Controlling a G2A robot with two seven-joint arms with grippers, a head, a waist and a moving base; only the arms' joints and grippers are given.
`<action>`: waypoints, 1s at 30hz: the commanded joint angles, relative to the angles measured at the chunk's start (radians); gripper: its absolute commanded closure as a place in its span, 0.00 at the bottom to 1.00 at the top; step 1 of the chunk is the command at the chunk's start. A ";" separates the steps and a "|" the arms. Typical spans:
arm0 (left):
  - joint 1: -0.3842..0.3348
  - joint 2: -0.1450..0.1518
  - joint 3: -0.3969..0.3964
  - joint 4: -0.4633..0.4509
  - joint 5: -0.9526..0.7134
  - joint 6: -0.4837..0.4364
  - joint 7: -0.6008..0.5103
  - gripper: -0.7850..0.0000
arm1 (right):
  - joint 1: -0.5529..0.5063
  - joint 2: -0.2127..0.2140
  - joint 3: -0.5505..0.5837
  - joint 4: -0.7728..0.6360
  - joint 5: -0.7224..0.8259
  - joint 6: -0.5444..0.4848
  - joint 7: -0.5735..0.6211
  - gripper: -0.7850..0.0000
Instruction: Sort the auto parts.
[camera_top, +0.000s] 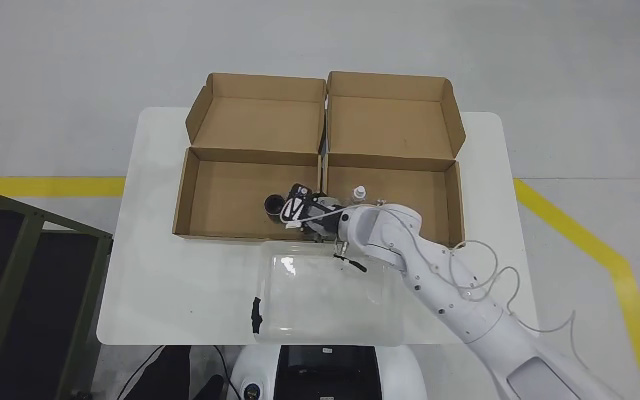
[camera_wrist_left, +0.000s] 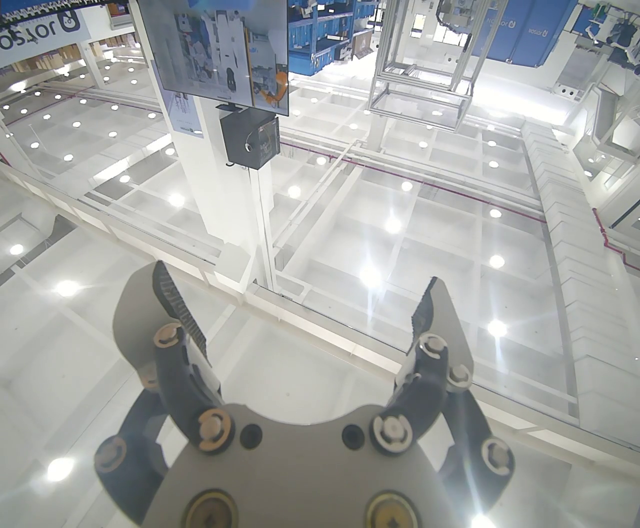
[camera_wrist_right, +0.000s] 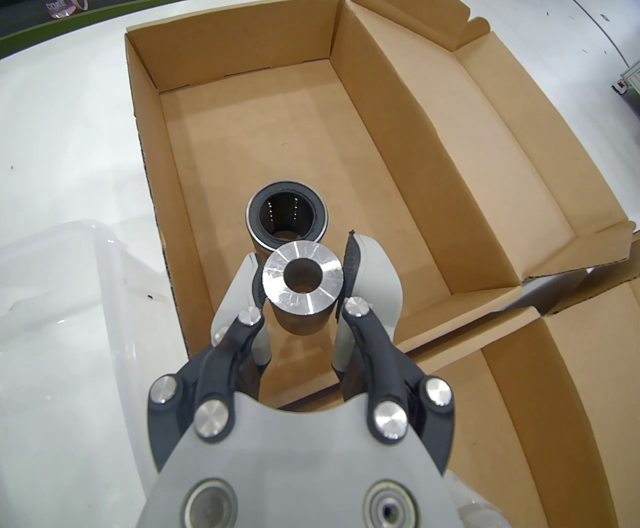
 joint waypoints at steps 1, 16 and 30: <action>0.000 0.000 0.000 0.000 0.000 0.000 0.000 0.00 | 0.000 -0.002 0.001 0.002 -0.003 -0.001 0.002 0.72; 0.000 0.000 0.000 0.000 0.000 0.000 0.000 0.00 | 0.002 -0.017 0.000 0.024 -0.024 -0.006 0.012 0.64; 0.000 0.000 0.000 0.000 0.000 0.000 0.000 0.00 | -0.063 0.003 0.081 -0.175 -0.058 -0.039 0.006 0.60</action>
